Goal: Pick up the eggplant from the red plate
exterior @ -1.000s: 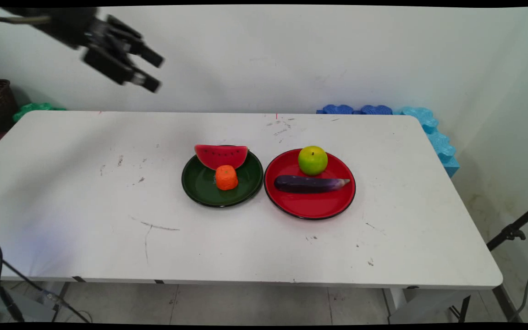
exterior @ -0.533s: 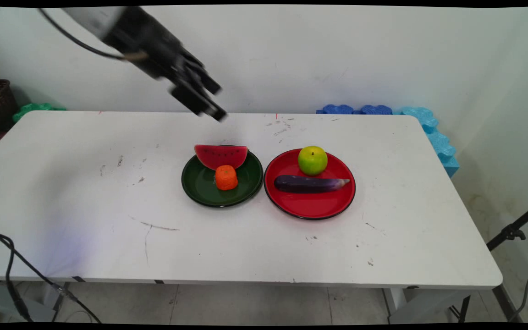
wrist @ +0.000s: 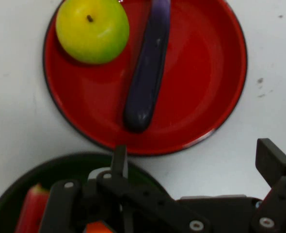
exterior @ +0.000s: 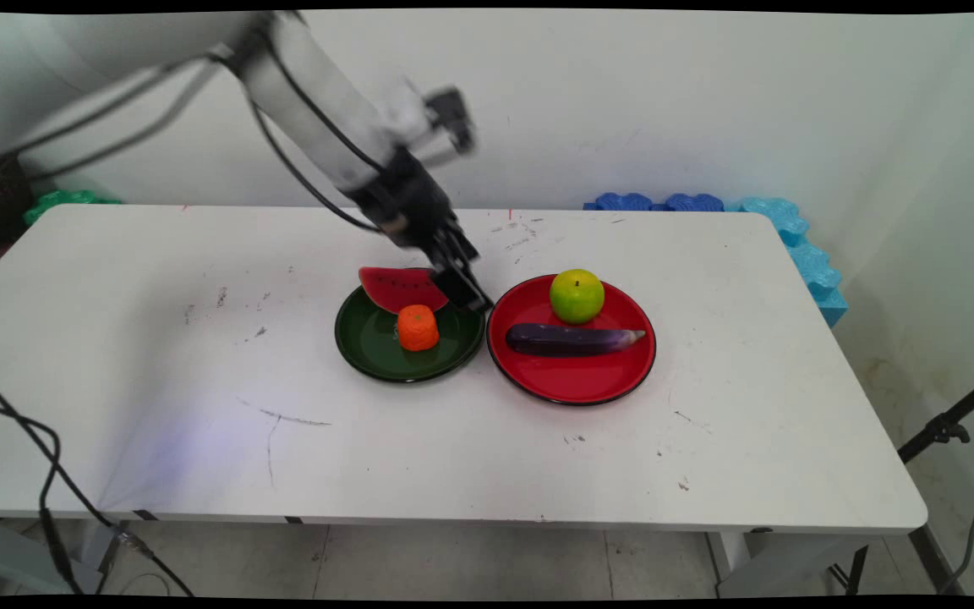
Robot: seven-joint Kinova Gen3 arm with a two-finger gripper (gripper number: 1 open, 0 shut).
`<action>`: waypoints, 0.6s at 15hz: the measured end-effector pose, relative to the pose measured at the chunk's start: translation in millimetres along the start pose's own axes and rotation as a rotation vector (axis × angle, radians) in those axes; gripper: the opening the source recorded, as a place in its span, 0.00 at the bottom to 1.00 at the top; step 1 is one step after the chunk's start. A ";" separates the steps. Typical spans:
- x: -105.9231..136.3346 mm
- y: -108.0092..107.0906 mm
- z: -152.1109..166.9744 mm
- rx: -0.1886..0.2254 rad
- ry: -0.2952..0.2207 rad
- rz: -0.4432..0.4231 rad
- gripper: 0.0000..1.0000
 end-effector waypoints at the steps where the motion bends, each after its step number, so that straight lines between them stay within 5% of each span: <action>1: 4.7 -0.5 20.0 0.000 -0.010 0.009 1.00; 9: 33.4 -15.2 129.0 0.008 -0.039 0.076 1.00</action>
